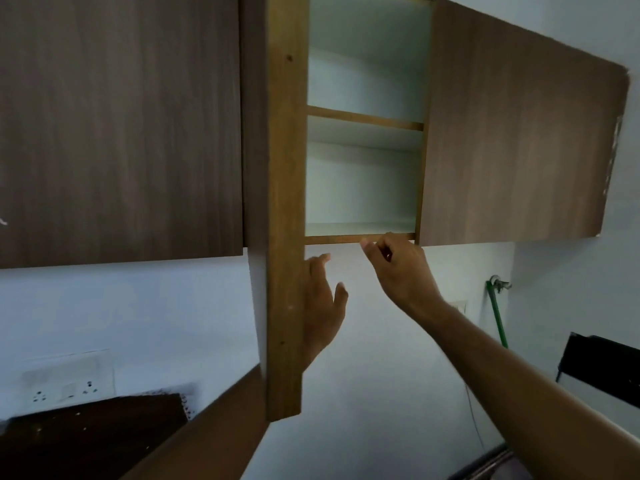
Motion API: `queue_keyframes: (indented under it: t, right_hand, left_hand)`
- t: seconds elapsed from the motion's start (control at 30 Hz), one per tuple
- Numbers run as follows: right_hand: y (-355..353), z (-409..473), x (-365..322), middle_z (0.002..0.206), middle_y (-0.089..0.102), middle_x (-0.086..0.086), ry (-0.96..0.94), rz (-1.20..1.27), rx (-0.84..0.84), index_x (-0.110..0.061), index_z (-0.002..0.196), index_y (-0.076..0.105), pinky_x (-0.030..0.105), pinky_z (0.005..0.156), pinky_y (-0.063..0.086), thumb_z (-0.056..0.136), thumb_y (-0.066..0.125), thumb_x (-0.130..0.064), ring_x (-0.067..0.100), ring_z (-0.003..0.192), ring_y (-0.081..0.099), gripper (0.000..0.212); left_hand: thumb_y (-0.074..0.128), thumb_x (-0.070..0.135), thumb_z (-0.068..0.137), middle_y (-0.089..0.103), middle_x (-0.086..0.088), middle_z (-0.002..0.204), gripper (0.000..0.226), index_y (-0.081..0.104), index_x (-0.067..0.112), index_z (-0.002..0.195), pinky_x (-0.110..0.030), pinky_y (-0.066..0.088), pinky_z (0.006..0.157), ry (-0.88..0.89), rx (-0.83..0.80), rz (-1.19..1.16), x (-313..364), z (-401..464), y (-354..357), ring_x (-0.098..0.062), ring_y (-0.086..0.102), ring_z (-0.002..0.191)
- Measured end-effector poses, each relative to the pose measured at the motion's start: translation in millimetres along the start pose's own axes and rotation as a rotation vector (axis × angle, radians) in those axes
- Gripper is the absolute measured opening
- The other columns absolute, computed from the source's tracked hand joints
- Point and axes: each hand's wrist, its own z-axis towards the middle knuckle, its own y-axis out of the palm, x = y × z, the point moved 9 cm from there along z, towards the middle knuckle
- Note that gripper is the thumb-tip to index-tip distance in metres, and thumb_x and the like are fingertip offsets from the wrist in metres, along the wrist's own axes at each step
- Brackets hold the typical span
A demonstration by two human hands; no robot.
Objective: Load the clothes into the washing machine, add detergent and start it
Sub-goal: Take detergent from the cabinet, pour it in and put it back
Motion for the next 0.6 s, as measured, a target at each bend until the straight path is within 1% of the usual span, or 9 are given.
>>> queue_keyframes:
  t: [0.07, 0.1, 0.2, 0.4, 0.47, 0.53, 0.6]
  right_hand:
    - [6.2, 12.0, 15.1, 0.068, 0.055, -0.002, -0.017, -0.008, -0.025, -0.017, 0.076, 0.054, 0.026, 0.064, 0.046, 0.099, 0.045, -0.050, 0.014, 0.066, 0.055, 0.041]
    - [9.1, 17.7, 21.5, 0.069, 0.056, -0.001, -0.023, -0.004, -0.036, -0.016, 0.078, 0.055, 0.026, 0.063, 0.046, 0.099, 0.046, -0.049, 0.015, 0.066, 0.056, 0.040]
    - [18.3, 33.1, 34.5, 0.070, 0.057, 0.000, -0.040, 0.014, -0.060, -0.016, 0.079, 0.055, 0.028, 0.063, 0.047, 0.099, 0.048, -0.046, 0.016, 0.067, 0.056, 0.037]
    - [38.9, 64.1, 52.5, 0.071, 0.054, -0.001, -0.080, 0.046, -0.108, -0.018, 0.078, 0.052, 0.024, 0.058, 0.042, 0.099, 0.050, -0.047, 0.013, 0.065, 0.051, 0.035]
    - [48.9, 74.9, 54.4, 0.071, 0.055, -0.002, -0.114, 0.064, -0.124, -0.018, 0.079, 0.053, 0.026, 0.060, 0.044, 0.099, 0.051, -0.045, 0.013, 0.065, 0.052, 0.034]
    - [59.4, 86.1, 52.0, 0.071, 0.055, -0.002, -0.146, 0.085, -0.142, -0.017, 0.079, 0.053, 0.030, 0.061, 0.046, 0.099, 0.052, -0.043, 0.014, 0.065, 0.052, 0.032]
    - [71.2, 97.2, 49.6, 0.072, 0.056, -0.002, -0.161, 0.115, -0.163, -0.017, 0.081, 0.054, 0.030, 0.061, 0.047, 0.099, 0.054, -0.040, 0.014, 0.067, 0.053, 0.029]
  left_hand:
    - [0.059, 0.031, 0.095, 0.049, -0.003, 0.142, 0.049, 0.045, 0.017, 0.140, -0.038, 0.041, 0.109, -0.087, 0.002, 0.020, -3.7, 15.5, 9.3, -0.016, 0.044, 0.130]
    - [0.059, 0.031, 0.095, 0.049, -0.003, 0.141, 0.048, 0.046, 0.018, 0.139, -0.037, 0.042, 0.107, -0.103, 0.012, 0.033, -5.1, 21.1, 15.0, -0.018, 0.044, 0.129]
    - [0.060, 0.028, 0.093, 0.051, -0.002, 0.136, 0.045, 0.047, 0.017, 0.135, -0.034, 0.041, 0.100, -0.075, 0.063, 0.074, -7.6, 37.1, 22.9, -0.020, 0.045, 0.125]
    - [0.063, 0.025, 0.093, 0.051, -0.003, 0.133, 0.044, 0.049, 0.016, 0.134, -0.028, 0.038, 0.098, -0.073, 0.143, 0.129, -10.9, 61.9, 37.2, -0.018, 0.044, 0.124]
    - [0.063, 0.025, 0.093, 0.051, -0.004, 0.133, 0.044, 0.049, 0.016, 0.133, -0.031, 0.042, 0.099, -0.079, 0.166, 0.146, -18.1, 72.5, 38.3, -0.018, 0.044, 0.124]
    - [0.063, 0.024, 0.093, 0.050, -0.004, 0.133, 0.043, 0.050, 0.017, 0.133, -0.033, 0.043, 0.099, -0.086, 0.196, 0.150, -24.4, 82.6, 35.5, -0.019, 0.042, 0.126]
    - [0.063, 0.022, 0.093, 0.050, -0.006, 0.133, 0.043, 0.050, 0.016, 0.133, -0.034, 0.045, 0.100, -0.080, 0.227, 0.160, -30.2, 91.6, 32.8, -0.019, 0.042, 0.126]
